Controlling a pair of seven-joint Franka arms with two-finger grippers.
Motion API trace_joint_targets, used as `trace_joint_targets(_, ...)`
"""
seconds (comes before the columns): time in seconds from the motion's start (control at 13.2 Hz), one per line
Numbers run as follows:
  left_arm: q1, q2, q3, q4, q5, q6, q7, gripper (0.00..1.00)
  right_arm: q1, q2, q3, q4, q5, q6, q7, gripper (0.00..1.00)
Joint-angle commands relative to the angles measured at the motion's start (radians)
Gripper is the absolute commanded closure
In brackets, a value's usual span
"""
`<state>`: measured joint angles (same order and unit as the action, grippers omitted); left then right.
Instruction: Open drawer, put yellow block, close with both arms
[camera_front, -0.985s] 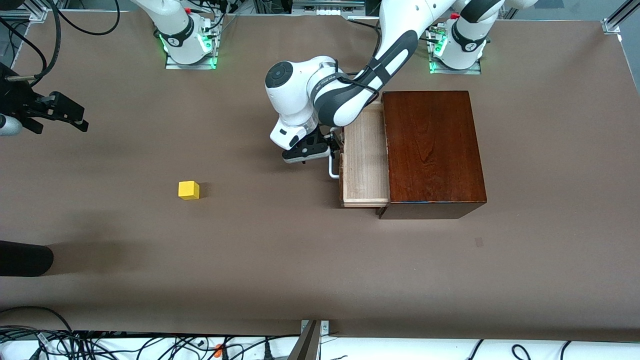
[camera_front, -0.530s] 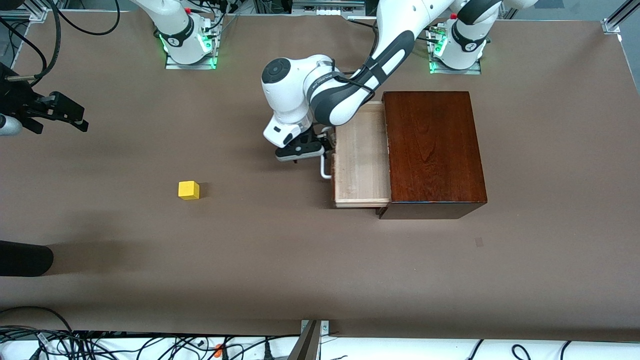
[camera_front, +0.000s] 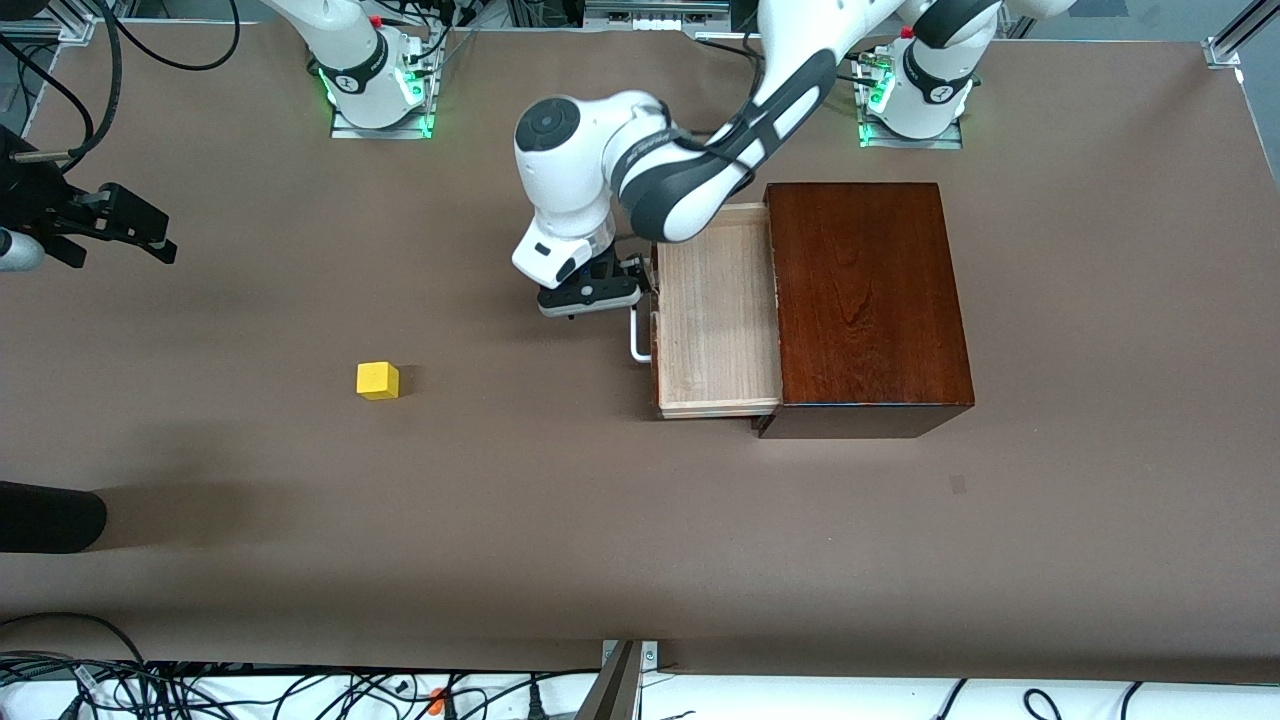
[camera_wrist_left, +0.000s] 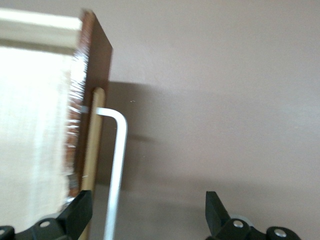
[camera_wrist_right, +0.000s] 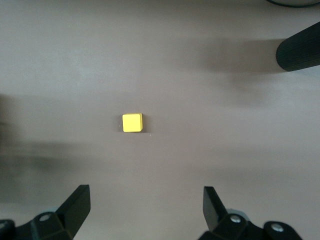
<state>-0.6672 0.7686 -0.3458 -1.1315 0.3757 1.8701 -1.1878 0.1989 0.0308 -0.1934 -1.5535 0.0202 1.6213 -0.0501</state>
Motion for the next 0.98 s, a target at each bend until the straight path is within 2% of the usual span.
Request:
trace_joint_targets(0.0, 0.081, -0.162, -0.006, -0.043, -0.105, -0.104, 0.109, 0.00, -0.003, 0.006, 0.000, 0.024, 0.004, -0.017, 0.001, 0.00)
trace_joint_targets(0.3, 0.285, -0.371, -0.007, -0.163, -0.244, -0.242, 0.325, 0.00, -0.003, 0.006, 0.000, 0.024, 0.004, -0.015, 0.001, 0.00)
trace_joint_targets(0.53, 0.478, -0.510, -0.009, -0.278, -0.311, -0.264, 0.515, 0.00, -0.003, 0.006, 0.002, 0.024, 0.004, -0.015, 0.001, 0.00)
trace_joint_targets(0.68, 0.584, -0.578, -0.007, -0.333, -0.334, -0.279, 0.608, 0.00, -0.003, 0.006, 0.002, 0.024, 0.004, -0.014, 0.001, 0.00)
trace_joint_targets(0.91, 0.695, -0.629, -0.007, -0.352, -0.354, -0.324, 0.700, 0.00, -0.003, 0.006, 0.002, 0.024, 0.004, -0.012, 0.001, 0.00)
